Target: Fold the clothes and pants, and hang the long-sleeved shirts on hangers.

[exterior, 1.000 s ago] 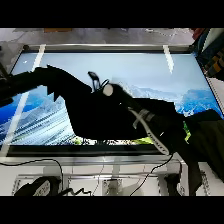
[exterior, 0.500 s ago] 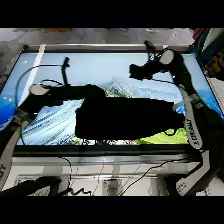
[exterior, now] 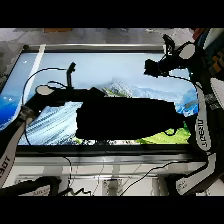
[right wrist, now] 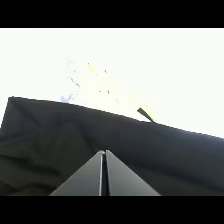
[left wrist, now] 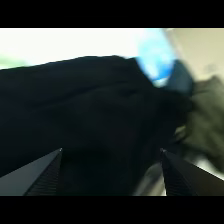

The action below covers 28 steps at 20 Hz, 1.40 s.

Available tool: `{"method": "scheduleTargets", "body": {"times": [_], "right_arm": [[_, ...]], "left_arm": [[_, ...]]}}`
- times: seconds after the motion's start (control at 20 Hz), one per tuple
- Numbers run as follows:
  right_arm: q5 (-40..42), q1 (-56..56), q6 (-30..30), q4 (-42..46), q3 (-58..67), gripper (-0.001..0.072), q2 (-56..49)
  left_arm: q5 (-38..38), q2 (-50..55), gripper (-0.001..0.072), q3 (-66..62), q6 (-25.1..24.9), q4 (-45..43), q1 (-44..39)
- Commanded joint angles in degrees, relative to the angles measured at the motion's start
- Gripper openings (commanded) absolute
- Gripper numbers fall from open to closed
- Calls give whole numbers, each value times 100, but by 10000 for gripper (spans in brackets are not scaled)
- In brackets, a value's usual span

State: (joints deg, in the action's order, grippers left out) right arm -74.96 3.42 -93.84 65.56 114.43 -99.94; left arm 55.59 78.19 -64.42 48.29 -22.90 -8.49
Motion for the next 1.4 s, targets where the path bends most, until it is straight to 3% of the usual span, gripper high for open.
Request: {"method": "scheduleTargets", "body": {"times": [0.0,0.15,0.35,0.55,0.75,0.9,0.95,1.0,1.05,1.1,1.2,1.25,1.35], "right_arm": [[-72,-17,101,96,0,24,11],[-66,-15,101,96,2,24,11],[-70,-15,101,87,2,24,11],[-72,-15,98,81,2,24,11],[-72,-15,98,72,0,24,11],[-79,-13,96,68,0,24,11],[-96,-2,96,70,0,24,11],[-98,26,98,72,-13,24,11],[-98,63,118,74,-37,24,2],[-96,127,208,76,-76,24,-20],[15,323,385,79,-271,24,-39],[90,468,393,76,-400,24,-61],[361,815,389,74,-708,24,-140]], "left_arm": [[1099,17,698,13,348,-1567,1200],[1368,170,698,337,308,-1908,1980],[678,439,699,1185,13,-1906,2190],[317,935,693,1506,-125,-1620,1965],[212,1283,578,1504,-684,-688,1464],[-715,1300,576,1497,-868,-444,1032],[-837,1298,482,1464,-870,-444,931],[-798,1296,296,1390,-870,-446,879],[-658,1272,57,1272,-870,-446,859],[-468,1228,11,1117,-866,-448,861],[-138,1001,10,730,-817,-522,933],[-63,796,9,538,-592,-643,970],[70,302,9,188,313,-1185,997]]}}
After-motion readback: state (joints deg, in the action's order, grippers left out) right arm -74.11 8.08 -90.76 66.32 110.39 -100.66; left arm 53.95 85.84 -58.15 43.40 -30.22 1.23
